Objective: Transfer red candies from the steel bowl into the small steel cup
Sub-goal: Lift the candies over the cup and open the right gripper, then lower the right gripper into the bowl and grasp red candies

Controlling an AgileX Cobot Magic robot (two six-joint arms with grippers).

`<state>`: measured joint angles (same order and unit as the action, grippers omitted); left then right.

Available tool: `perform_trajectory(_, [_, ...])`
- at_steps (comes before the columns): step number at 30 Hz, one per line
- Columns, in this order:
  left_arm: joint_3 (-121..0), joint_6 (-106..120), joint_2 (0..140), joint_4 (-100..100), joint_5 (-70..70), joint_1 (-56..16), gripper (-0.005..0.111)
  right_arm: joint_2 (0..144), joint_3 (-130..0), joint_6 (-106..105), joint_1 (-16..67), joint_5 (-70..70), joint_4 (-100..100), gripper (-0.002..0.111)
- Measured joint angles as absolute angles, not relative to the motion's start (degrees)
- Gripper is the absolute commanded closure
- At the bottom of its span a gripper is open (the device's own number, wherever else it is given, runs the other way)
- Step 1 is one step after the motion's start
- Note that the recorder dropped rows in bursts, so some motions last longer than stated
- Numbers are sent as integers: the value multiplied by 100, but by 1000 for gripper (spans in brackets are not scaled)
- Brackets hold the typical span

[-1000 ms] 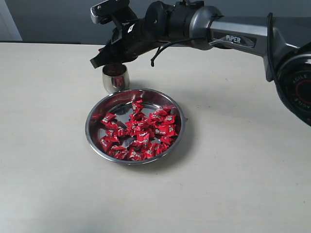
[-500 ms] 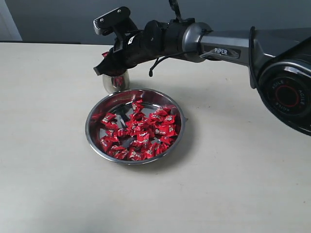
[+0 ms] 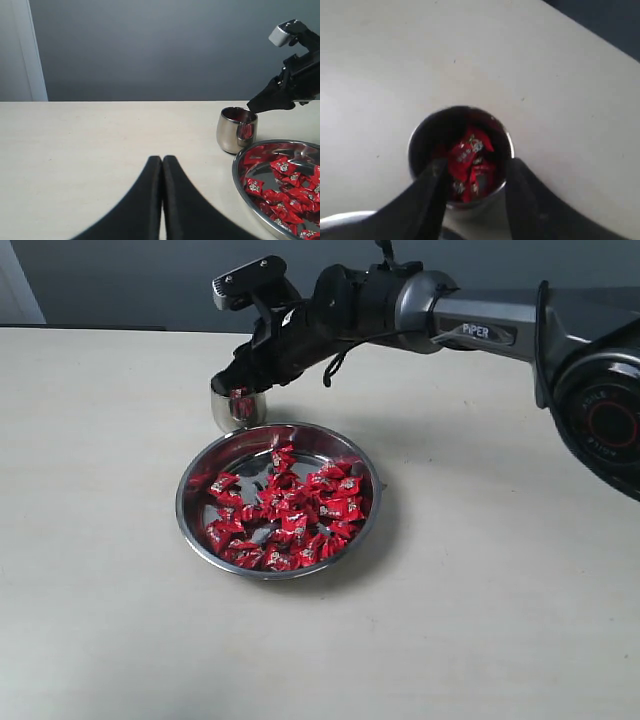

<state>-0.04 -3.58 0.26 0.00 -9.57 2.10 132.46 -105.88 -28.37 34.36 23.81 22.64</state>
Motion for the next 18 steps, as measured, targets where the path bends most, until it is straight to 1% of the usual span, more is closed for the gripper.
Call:
perform_trajectory(3, [-4, -358, 26, 0, -957, 210, 106, 12909, -10588, -2743, 3425, 3599, 2264, 70])
perform_trajectory(7, [-4, -358, 26, 0, -957, 210, 106, 12934, -10588, -2721, 3425, 4521, 2139, 70])
perform_trajectory(10, [-4, -358, 26, 0, -957, 210, 106, 13157, -10588, -2696, 3425, 4720, 2101, 70])
perform_trajectory(18, [-4, -358, 26, 0, -957, 210, 106, 13556, -10588, -2323, 3425, 4699, 1787, 70])
